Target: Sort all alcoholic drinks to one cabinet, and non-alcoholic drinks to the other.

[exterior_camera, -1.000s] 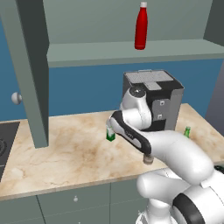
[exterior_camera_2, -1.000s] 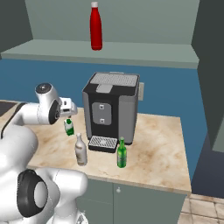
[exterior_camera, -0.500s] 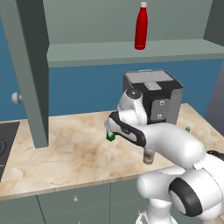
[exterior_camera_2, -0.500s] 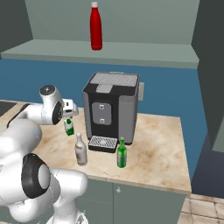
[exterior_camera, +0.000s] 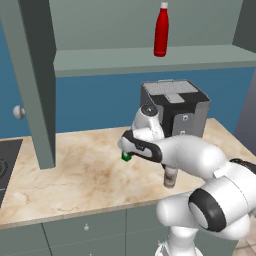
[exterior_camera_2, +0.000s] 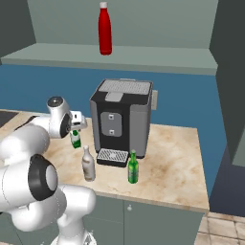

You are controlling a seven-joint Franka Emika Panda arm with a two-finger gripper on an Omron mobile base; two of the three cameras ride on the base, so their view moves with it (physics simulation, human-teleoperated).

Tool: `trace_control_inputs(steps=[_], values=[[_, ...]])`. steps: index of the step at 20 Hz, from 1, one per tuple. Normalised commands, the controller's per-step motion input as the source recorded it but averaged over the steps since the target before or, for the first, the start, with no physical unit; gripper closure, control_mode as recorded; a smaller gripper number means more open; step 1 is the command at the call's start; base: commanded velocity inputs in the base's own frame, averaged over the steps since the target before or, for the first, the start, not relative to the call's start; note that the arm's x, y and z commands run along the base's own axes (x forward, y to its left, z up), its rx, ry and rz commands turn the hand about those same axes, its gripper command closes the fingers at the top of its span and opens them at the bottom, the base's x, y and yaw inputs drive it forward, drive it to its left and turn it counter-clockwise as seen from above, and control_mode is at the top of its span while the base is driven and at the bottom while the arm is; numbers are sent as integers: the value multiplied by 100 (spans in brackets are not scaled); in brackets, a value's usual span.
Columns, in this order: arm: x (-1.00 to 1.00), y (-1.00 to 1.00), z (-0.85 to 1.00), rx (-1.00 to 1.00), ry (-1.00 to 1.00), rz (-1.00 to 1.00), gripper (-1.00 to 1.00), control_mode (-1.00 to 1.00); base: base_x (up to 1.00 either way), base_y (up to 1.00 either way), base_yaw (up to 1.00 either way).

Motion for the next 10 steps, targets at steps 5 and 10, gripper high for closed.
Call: trace_control_inputs(steps=[5,10], values=[[13,0,-21,0,0,0,-100,-100,0,0,0],[16,0,-14,0,0,0,-100,-100,0,0,0]])
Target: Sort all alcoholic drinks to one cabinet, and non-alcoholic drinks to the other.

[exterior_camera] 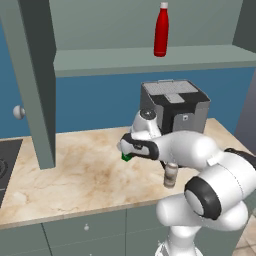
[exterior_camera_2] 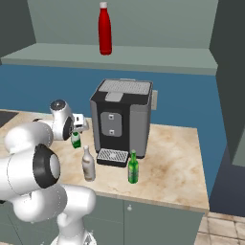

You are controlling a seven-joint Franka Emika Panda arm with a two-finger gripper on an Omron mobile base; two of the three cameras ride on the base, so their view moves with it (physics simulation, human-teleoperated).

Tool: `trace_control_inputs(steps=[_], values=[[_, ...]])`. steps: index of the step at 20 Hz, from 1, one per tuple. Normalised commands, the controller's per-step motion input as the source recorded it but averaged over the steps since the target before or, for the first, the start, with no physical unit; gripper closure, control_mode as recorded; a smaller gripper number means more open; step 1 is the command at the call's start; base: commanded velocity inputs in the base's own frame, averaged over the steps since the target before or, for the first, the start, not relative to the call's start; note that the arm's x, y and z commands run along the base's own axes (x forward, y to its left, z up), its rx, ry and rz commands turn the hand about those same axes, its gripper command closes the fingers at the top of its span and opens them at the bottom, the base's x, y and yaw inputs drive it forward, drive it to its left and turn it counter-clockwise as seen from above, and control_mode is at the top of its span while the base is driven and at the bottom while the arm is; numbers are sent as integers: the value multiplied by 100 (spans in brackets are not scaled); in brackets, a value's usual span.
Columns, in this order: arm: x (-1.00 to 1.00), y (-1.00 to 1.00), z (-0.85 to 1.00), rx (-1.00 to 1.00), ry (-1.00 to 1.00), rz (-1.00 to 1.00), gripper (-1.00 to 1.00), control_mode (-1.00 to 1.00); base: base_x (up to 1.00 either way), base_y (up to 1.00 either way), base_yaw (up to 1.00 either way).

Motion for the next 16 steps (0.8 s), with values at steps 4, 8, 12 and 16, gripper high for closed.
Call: trace_control_inputs(steps=[4,8,12,16], values=[[16,2,-12,0,0,0,-100,-100,0,0,0],[16,6,-14,0,3,0,-100,-100,0,0,0],[17,8,-15,0,5,1,-100,-100,0,0,0],[16,6,-8,0,0,0,-100,-100,0,0,0]])
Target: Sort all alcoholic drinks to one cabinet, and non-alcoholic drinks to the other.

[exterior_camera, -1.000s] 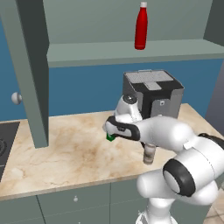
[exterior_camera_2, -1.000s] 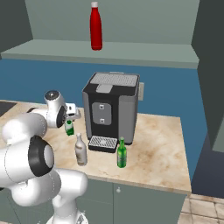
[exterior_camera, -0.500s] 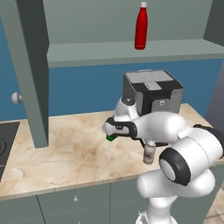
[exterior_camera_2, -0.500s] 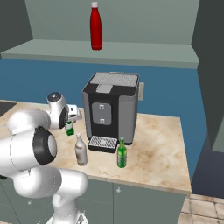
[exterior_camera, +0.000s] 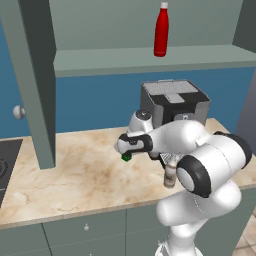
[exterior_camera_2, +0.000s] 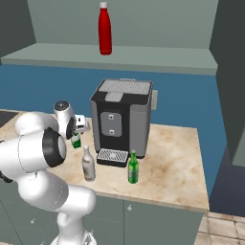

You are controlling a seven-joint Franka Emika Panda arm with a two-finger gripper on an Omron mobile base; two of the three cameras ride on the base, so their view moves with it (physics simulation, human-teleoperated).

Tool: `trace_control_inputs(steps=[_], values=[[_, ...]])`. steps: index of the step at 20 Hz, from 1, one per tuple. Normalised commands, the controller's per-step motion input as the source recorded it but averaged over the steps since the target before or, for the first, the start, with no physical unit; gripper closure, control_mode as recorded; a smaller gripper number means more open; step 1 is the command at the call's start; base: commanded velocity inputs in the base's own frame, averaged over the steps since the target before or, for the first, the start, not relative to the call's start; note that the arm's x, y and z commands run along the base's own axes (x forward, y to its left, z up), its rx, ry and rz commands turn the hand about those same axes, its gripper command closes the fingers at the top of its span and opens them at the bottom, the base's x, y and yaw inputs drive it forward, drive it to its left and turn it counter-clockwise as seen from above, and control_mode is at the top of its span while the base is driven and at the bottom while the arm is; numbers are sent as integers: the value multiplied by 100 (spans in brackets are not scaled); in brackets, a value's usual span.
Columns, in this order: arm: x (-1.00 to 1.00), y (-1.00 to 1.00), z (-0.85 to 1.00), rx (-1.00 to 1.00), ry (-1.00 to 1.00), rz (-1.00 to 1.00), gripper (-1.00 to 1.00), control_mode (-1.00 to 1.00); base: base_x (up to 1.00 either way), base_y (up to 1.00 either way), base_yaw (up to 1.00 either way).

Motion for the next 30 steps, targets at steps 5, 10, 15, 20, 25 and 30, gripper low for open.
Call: trace_control_inputs(steps=[5,10,15,20,25,30], values=[[18,2,-12,0,0,0,-100,-100,0,0,0],[15,1,-17,0,0,0,-100,-100,0,0,0],[15,3,-15,0,0,0,-100,-100,0,0,0],[13,6,-16,0,0,0,-100,-100,0,0,0],[4,2,-11,0,0,0,100,-100,0,0,0],[0,0,0,1,0,0,100,-100,0,0,0]])
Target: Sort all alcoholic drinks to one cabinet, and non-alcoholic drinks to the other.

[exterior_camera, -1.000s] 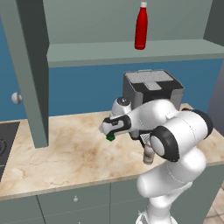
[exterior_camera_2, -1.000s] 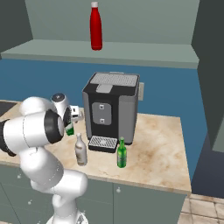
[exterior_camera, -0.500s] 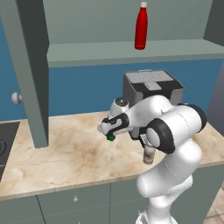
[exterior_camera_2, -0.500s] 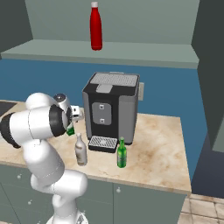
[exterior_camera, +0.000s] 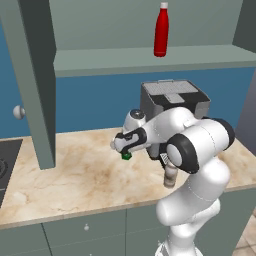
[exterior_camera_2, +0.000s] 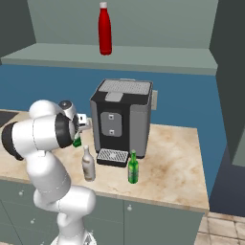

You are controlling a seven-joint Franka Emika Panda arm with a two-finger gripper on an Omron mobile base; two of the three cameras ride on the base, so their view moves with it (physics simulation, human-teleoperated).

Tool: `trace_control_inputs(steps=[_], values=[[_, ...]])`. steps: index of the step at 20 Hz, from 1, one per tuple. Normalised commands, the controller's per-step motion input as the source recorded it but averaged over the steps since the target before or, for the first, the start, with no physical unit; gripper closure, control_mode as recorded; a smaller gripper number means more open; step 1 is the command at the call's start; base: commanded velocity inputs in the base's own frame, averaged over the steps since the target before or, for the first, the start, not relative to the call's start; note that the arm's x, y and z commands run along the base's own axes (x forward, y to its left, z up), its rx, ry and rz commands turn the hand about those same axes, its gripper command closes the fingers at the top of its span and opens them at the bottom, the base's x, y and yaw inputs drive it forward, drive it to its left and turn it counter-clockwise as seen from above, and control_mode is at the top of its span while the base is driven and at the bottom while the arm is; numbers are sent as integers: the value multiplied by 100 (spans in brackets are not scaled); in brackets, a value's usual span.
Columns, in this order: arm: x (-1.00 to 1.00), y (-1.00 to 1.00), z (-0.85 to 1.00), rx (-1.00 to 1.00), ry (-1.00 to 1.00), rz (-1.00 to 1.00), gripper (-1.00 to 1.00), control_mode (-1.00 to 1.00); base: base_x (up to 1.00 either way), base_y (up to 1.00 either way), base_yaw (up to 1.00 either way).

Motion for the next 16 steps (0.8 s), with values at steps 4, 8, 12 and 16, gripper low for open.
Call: trace_control_inputs(steps=[4,8,12,16], values=[[-5,2,7,-1,-5,-3,100,-100,0,0,0],[-19,4,35,-5,-10,-13,100,-100,0,0,0],[-28,0,61,-2,-11,-21,100,-100,0,0,0],[-30,0,66,1,-4,-24,100,-100,0,0,0]])
